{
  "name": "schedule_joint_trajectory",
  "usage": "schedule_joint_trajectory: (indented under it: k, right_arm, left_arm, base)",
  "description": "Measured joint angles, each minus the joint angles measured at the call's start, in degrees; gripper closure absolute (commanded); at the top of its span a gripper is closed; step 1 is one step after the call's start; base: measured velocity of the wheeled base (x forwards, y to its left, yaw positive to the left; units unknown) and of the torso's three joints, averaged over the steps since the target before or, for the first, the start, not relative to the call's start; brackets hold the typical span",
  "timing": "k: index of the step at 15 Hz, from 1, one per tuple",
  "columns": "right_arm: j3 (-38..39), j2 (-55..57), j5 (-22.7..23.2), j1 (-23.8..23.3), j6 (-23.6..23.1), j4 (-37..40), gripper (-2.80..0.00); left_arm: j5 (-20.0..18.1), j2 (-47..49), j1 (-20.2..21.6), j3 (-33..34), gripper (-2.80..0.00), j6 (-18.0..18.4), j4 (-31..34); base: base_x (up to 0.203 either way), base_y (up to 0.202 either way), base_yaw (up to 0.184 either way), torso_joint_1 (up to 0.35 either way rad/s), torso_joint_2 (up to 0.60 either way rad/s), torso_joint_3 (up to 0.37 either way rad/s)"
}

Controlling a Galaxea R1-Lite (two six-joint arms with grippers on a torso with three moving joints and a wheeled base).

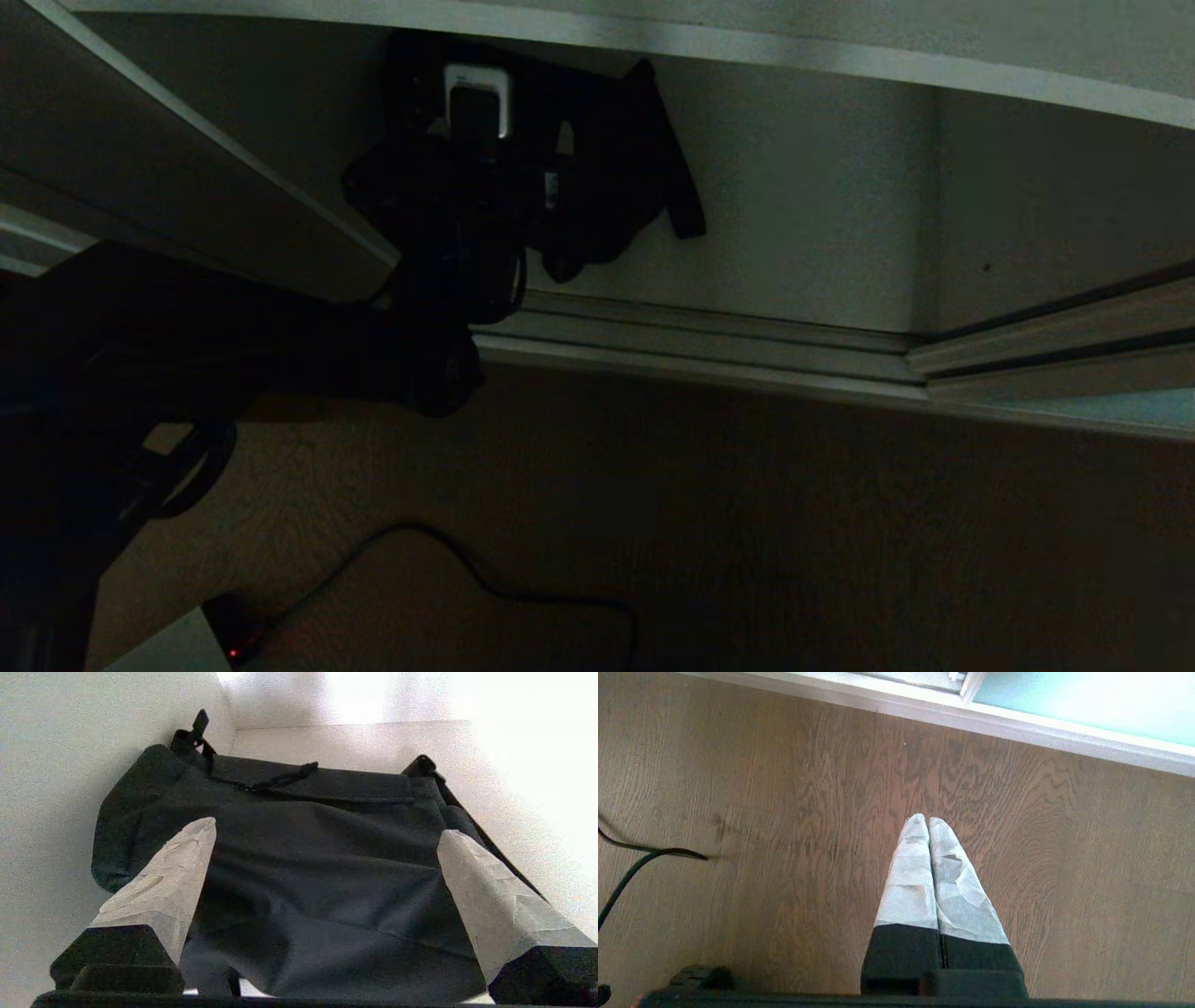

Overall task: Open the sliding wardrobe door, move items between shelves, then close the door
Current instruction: Place the bag on the lower shelf

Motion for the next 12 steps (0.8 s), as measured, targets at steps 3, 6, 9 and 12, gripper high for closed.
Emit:
schedule_joint_trajectory:
  k: [3, 6, 9, 12]
  right_arm:
    - [0.0, 0.0, 0.0, 0.0, 0.0, 0.0, 0.00]
    - [0.0, 0.0, 0.0, 0.0, 0.0, 0.0, 0.00]
    - [0.0, 0.0, 0.0, 0.0, 0.0, 0.0, 0.00]
    - [0.0, 0.0, 0.0, 0.0, 0.0, 0.0, 0.00]
  left_arm:
    - [0.1, -0.1, -0.2, 0.6, -2.80, 0.2, -0.4]
    - [0.1, -0.8, -0.6, 0.9, -2.80, 0.2, 0.1]
    - [0.2, -2.3, -1.7, 3.4, -2.80, 0.1, 0.3]
    - [0.6, -3.4, -2.2, 4.5, 0.00, 0.0, 0.9]
  base:
    - [-0.158, 0.000, -0.003, 0.003, 0.00, 0.005]
    - [0.000, 0.000, 0.000, 0.000, 0.00, 0.000]
    - [0.000, 0.000, 0.000, 0.000, 0.00, 0.000]
    - [0.000, 0.000, 0.000, 0.000, 0.00, 0.000]
